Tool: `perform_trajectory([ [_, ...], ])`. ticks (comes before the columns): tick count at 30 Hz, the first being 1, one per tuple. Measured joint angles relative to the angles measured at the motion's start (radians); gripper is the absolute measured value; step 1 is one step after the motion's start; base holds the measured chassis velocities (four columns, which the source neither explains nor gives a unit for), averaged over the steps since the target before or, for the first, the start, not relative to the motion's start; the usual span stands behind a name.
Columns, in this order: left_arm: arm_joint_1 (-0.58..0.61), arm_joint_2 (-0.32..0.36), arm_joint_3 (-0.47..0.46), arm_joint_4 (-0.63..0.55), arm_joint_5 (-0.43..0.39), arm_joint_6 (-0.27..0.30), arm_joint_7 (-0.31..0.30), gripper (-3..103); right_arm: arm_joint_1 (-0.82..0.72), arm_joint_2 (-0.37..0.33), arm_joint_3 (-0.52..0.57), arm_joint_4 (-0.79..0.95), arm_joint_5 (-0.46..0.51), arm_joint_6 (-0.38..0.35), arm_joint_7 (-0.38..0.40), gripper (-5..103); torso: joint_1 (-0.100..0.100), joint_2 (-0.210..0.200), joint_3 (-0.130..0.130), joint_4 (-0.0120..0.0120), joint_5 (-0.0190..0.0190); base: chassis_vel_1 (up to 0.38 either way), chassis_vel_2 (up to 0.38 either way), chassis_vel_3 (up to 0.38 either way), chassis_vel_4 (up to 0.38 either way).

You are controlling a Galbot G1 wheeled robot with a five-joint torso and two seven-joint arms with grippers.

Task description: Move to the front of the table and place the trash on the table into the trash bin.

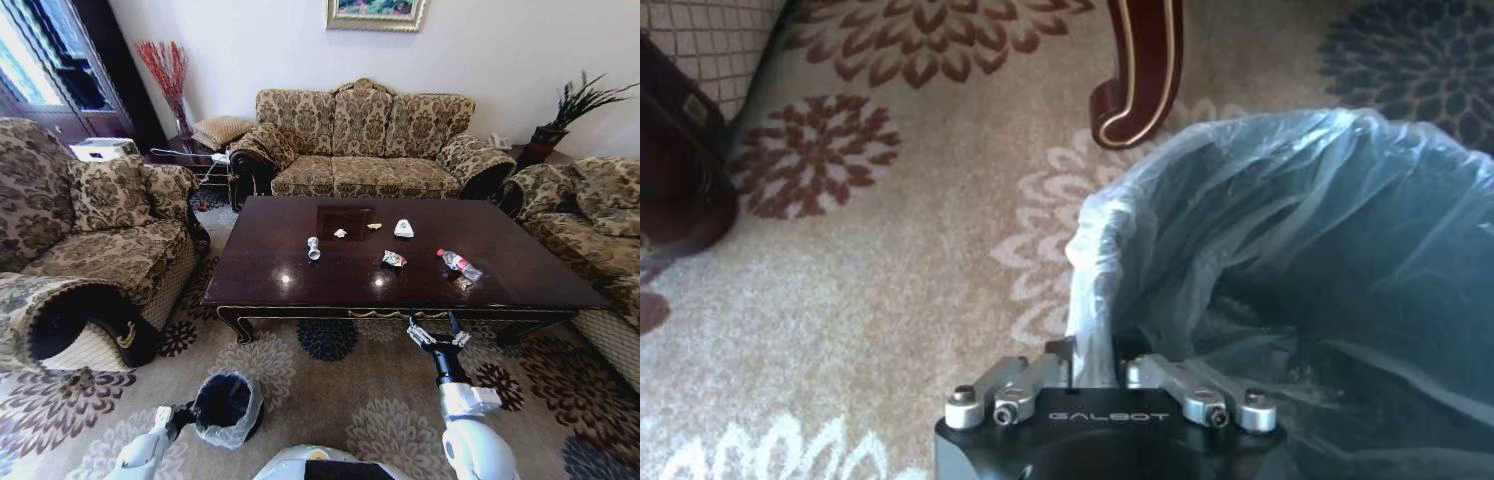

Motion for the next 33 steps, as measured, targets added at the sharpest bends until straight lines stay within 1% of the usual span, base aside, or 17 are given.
perform_trajectory([
  [1, 0.003, -0.004, 0.000, -0.008, 0.000, 0.007, -0.001, 12, -0.005, -0.003, -0.002, 0.002, 0.000, 0.003, -0.008, 100, 0.000, 0.000, 0.000, -0.0001, -0.0002, 0.000, 0.000, 0.000, 0.000],
  [2, 0.003, -0.004, 0.000, -0.008, 0.000, 0.007, -0.001, 12, -0.005, -0.003, -0.002, 0.002, 0.000, 0.003, -0.008, 100, 0.000, 0.000, 0.000, -0.0001, -0.0002, 0.000, 0.000, 0.000, 0.000],
  [5, 0.006, -0.013, 0.001, -0.019, 0.002, 0.020, -0.004, 2, -0.010, -0.001, -0.003, 0.005, -0.002, 0.003, -0.015, 100, 0.000, 0.000, 0.000, -0.0002, 0.0000, 0.000, 0.000, 0.000, 0.000],
  [10, 0.011, -0.018, -0.004, -0.030, -0.001, 0.030, -0.011, 2, -0.011, -0.001, -0.002, 0.011, 0.003, -0.003, -0.004, 100, 0.000, 0.000, 0.000, -0.0001, -0.0001, 0.000, 0.000, 0.000, 0.000],
  [12, 0.030, -0.024, -0.013, -0.065, -0.028, 0.044, -0.030, 2, -0.011, -0.004, 0.001, 0.011, 0.011, -0.003, -0.004, 100, 0.000, 0.000, 0.000, 0.0001, -0.0008, 0.000, 0.000, 0.000, 0.000],
  [15, 0.048, -0.037, -0.024, -0.115, -0.040, 0.053, -0.052, 2, -0.007, -0.005, 0.001, 0.011, 0.021, -0.002, -0.005, 100, 0.000, 0.000, 0.000, 0.0002, 0.0002, 0.000, 0.000, 0.000, 0.000],
  [17, 0.079, -0.052, -0.041, -0.183, -0.051, 0.061, -0.079, 2, 0.002, -0.006, 0.000, 0.006, 0.034, -0.002, -0.001, 100, 0.000, 0.000, 0.000, -0.0004, -0.0009, 0.000, 0.000, 0.000, 0.000],
  [18, 0.079, -0.052, -0.041, -0.183, -0.051, 0.061, -0.079, 2, 0.002, -0.006, 0.000, 0.006, 0.034, -0.002, -0.001, 100, 0.000, 0.000, 0.000, -0.0004, -0.0009, 0.000, 0.000, 0.000, 0.000],
  [22, 0.163, -0.058, -0.085, -0.332, -0.084, 0.066, -0.112, 2, 0.024, -0.007, -0.002, -0.003, 0.053, 0.005, 0.000, 100, 0.000, 0.000, 0.000, -0.0002, 0.0004, 0.000, 0.000, 0.000, 0.000],
  [23, 0.163, -0.058, -0.085, -0.332, -0.084, 0.066, -0.112, 2, 0.024, -0.007, -0.002, -0.003, 0.053, 0.005, 0.000, 100, 0.000, 0.000, 0.000, -0.0002, 0.0004, 0.000, 0.000, 0.000, 0.000],
  [25, 0.254, -0.044, -0.121, -0.432, -0.118, 0.064, -0.091, 2, 0.036, -0.007, -0.002, -0.010, 0.066, 0.012, -0.001, 100, 0.000, 0.000, 0.000, -0.0006, -0.0007, 0.000, 0.000, 0.000, 0.000],
  [27, 0.338, -0.023, -0.176, -0.514, -0.140, 0.060, -0.062, 2, 0.045, -0.007, 0.002, -0.016, 0.080, 0.020, -0.001, 100, 0.000, 0.000, 0.000, 0.0004, -0.0008, 0.000, 0.000, 0.000, 0.000],
  [28, 0.338, -0.023, -0.176, -0.514, -0.140, 0.060, -0.062, 2, 0.045, -0.007, 0.002, -0.016, 0.080, 0.020, -0.001, 100, 0.000, 0.000, 0.000, 0.0004, -0.0008, 0.000, 0.000, 0.000, 0.000],
  [30, 0.407, -0.007, -0.246, -0.588, -0.166, 0.057, -0.042, 1, 0.052, -0.010, 0.009, -0.023, 0.098, 0.028, -0.002, 100, 0.000, 0.000, 0.000, 0.0006, 0.0006, 0.000, 0.000, 0.000, 0.000],
  [31, 0.445, -0.003, -0.297, -0.633, -0.183, 0.055, -0.027, 1, 0.057, -0.011, 0.012, -0.031, 0.108, 0.038, -0.002, 100, 0.000, 0.000, 0.000, 0.0004, 0.0006, 0.000, 0.000, 0.000, 0.000],
  [32, 0.445, -0.003, -0.297, -0.633, -0.183, 0.055, -0.027, 1, 0.057, -0.011, 0.012, -0.031, 0.108, 0.038, -0.002, 100, 0.000, 0.000, 0.000, 0.0004, 0.0006, 0.000, 0.000, 0.000, 0.000],
  [33, 0.487, -0.006, -0.356, -0.695, -0.197, 0.053, -0.005, 1, 0.065, -0.011, 0.014, -0.041, 0.116, 0.049, -0.002, 100, 0.000, 0.000, 0.000, 0.0000, -0.0002, 0.000, 0.000, 0.000, 0.000],
])
